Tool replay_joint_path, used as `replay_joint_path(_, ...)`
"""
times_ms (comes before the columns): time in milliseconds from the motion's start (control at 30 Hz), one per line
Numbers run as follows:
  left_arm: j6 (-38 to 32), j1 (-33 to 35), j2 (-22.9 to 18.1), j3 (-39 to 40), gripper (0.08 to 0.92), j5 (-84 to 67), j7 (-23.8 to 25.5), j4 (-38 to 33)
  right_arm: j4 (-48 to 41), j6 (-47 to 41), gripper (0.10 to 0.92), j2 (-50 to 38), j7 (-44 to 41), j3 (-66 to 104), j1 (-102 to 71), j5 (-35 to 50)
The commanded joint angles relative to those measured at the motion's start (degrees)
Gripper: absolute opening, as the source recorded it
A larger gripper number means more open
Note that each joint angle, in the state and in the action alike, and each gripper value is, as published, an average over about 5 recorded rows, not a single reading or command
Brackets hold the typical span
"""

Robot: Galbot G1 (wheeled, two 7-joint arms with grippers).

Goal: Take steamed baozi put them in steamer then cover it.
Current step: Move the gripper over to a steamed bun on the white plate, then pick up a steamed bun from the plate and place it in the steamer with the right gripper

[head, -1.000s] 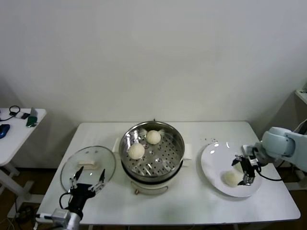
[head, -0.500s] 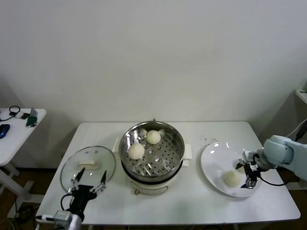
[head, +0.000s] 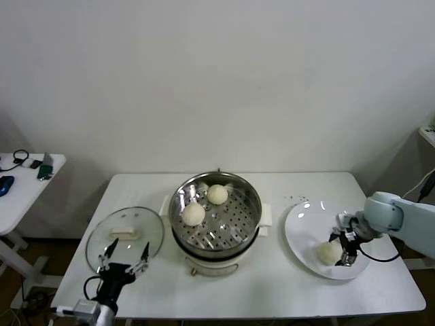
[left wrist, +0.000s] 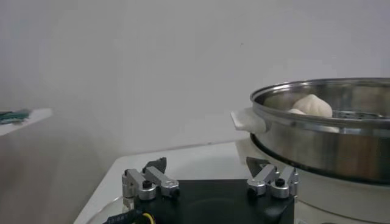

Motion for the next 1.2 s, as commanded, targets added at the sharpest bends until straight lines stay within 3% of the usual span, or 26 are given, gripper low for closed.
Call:
replay_joint_path(33, -0.06, -0.01, -0.16, -0.04, 0.823, 0.01, -0.02, 0.06, -2.32, 0.19, 0.746, 2.26, -0.15, 0.29, -0.59, -0.04)
replay_joint_path(300, -0.23, 0.05, -0.28, 0.04, 0.823, 0.13, 0.00, 0.05, -1.42, 1.69, 0.686, 2.69, -2.01, -2.25, 3.97, 0.38)
replay_joint_path(500, -0.36, 0.34, -0.24, 0.08, 0.823, 0.19, 0.02, -0.26, 0.84, 6.31, 0.665, 4.46, -5.77, -13.71, 21.30, 2.07)
replay_joint_path(633, -0.29, 0.42, -0.18, 0.23, 0.823, 0.46, 0.03, -0.70, 0.94, 13.65, 0.670, 10.24, -9.27, -22.86, 38.42, 4.69)
replay_joint_path(867, -0.28, 0.81, -0.17, 0.34, 0.823, 0.99, 0.03, -1.32, 3.82, 30.25, 0.676, 22.94, -12.43, -18.57, 53.21, 9.52)
replay_joint_path(1200, -0.26, 1.36, -0.53, -0.08, 0.823, 1.12, 0.03, -3.07, 20.01, 35.23, 0.679, 34.94, -8.10, -10.20, 50.66, 6.96)
